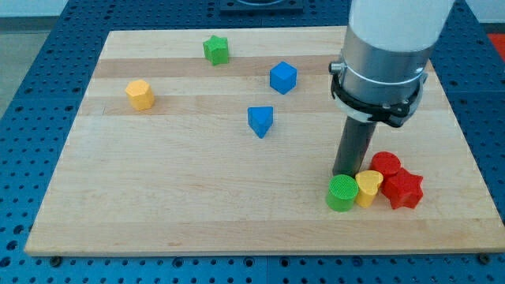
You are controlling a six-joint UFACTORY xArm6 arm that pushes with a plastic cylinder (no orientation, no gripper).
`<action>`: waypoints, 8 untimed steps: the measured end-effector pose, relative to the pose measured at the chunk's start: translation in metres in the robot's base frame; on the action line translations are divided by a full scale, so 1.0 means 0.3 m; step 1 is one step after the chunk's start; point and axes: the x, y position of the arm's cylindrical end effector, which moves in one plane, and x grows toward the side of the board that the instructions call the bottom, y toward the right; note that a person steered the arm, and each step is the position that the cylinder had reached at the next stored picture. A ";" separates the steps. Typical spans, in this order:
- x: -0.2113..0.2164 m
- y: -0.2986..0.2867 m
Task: Move blue triangle towards group of blocks
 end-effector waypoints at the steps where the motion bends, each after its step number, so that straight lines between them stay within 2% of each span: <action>1: 0.019 0.068; 3: 0.024 0.117; 6: -0.306 0.085; 7: -0.387 0.016; 8: -0.541 -0.203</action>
